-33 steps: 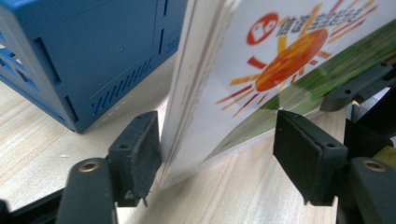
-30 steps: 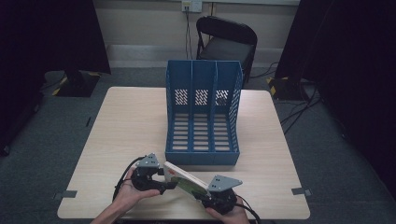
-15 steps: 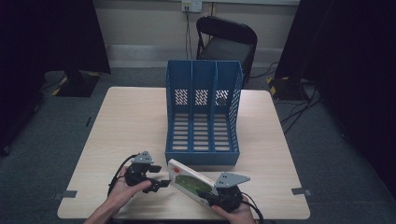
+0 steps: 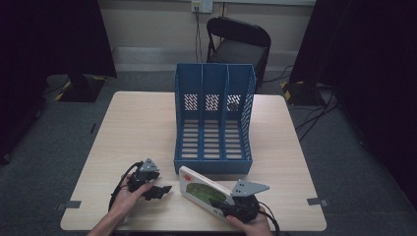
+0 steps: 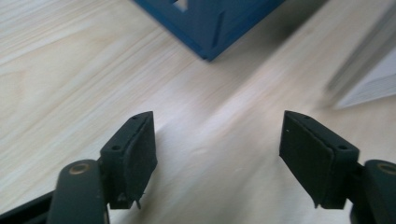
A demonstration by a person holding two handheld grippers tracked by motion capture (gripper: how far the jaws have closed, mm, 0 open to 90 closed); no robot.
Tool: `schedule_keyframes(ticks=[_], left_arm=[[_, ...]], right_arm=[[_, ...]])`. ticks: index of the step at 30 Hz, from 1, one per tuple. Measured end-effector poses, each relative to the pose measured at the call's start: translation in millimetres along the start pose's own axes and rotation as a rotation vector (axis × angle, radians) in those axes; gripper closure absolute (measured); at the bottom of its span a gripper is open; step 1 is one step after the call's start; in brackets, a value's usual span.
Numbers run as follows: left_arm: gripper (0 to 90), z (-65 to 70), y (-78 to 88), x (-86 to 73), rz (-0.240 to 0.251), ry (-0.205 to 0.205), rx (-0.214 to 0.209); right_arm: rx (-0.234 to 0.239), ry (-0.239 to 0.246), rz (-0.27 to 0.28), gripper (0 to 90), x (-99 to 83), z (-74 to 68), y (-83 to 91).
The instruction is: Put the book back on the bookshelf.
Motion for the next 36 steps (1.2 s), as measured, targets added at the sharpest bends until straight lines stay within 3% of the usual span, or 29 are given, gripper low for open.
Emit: schedule_keyframes(ticks=[4, 8, 9, 11, 22, 25, 36], left_arm=[[24.2, -5.9, -4.7, -1.1, 0.0, -0.019, 0.052], [19.3, -8.3, -7.8, -1.6, 0.004, -0.023, 0.076], [14.7, -9.6, -8.5, -1.7, 0.009, -0.022, 0.077], [13.4, -13.1, -9.3, -2.6, 0.035, -0.022, 0.085], [1.1, -17.9, -13.2, -5.0, 0.072, 0.002, 0.105], [0.0, -18.4, -14.2, -5.2, 0.092, 0.015, 0.108], [0.0, -18.7, -14.0, -5.6, 0.087, 0.008, 0.108]], right_arm=[[0.001, -0.005, 0.014, 76.4, 3.2, 0.9, 4.0], [0.009, -0.004, 0.02, 76.4, 6.4, 0.8, 7.3], [0.013, -0.001, 0.024, 76.5, 8.8, -0.2, 9.2], [0.01, 0.008, 0.025, 76.5, 10.9, -0.8, 10.7], [0.015, 0.018, 0.052, 76.5, 23.1, -0.6, 21.0], [0.012, 0.019, 0.065, 76.5, 28.3, -1.9, 25.9], [0.024, 0.048, 0.089, 76.5, 43.2, -8.1, 35.2]])
Point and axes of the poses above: each handheld gripper's, and its own axes: y roughly backward along the jaws, x roughly out of its top, z roughly to its right, the point moved 8 cm from there along -y, roughly forward along the jaws, and after that the axes turned 4 degrees about x, right-handed, at the moved point
